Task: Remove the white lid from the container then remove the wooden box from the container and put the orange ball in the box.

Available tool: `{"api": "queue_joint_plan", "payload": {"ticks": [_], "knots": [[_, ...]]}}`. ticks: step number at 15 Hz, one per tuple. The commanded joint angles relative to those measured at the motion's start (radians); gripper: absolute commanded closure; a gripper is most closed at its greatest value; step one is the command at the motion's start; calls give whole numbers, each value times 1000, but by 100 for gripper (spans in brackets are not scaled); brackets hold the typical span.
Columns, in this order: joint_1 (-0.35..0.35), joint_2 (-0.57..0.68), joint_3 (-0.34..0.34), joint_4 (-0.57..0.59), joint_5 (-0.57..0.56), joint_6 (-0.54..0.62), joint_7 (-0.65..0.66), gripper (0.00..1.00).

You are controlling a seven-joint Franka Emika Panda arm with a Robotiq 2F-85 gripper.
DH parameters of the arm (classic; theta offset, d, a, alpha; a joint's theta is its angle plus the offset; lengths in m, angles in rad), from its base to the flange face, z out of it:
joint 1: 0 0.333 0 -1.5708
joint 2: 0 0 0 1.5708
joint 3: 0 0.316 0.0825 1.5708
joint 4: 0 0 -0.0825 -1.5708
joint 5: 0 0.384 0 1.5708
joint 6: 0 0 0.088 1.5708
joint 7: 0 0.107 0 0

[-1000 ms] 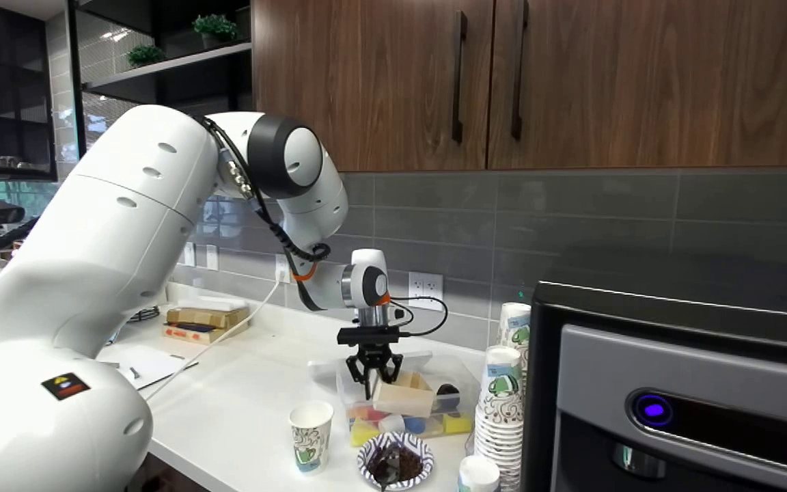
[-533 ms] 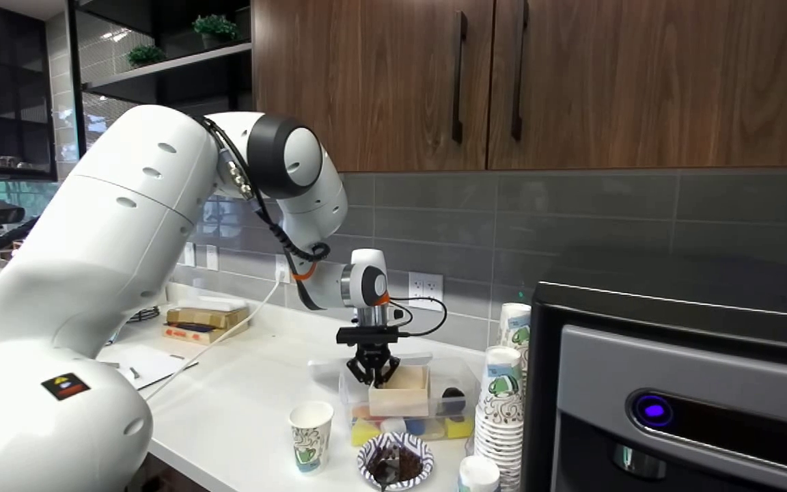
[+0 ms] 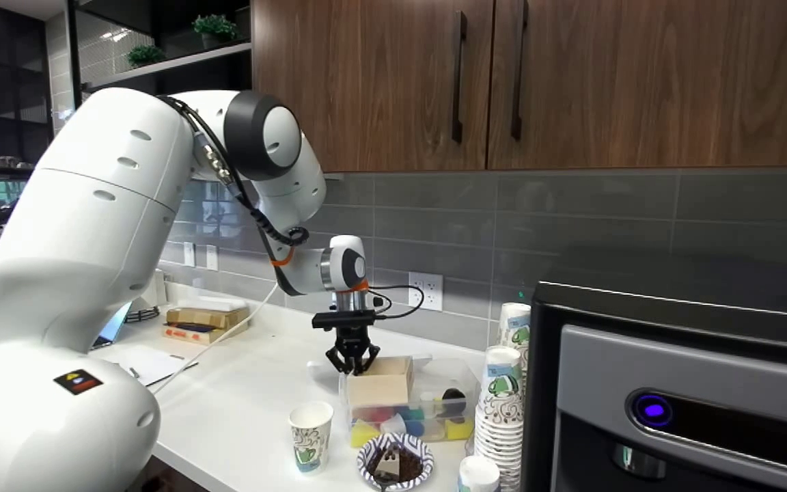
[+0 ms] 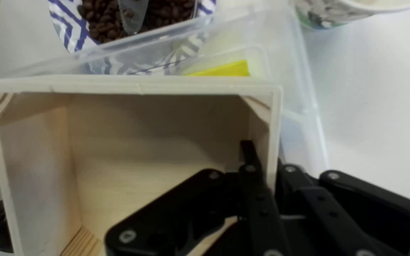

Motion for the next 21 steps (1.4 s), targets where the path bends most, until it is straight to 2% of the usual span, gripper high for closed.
{"api": "queue_joint_plan", "payload": {"ticks": [1,6,8,11,14,17,21], "knots": [[88,-165,-2,-116,-54,-132,208,98],[174,-294,85,-206,-116,-227,399,98],[191,-299,125,-215,-129,-228,414,98],[200,-252,164,-208,-146,-160,376,98],[190,-190,172,-192,-159,-53,298,98],[179,-100,171,-164,-123,56,181,98],[184,-4,182,-139,-71,136,64,98]]}}
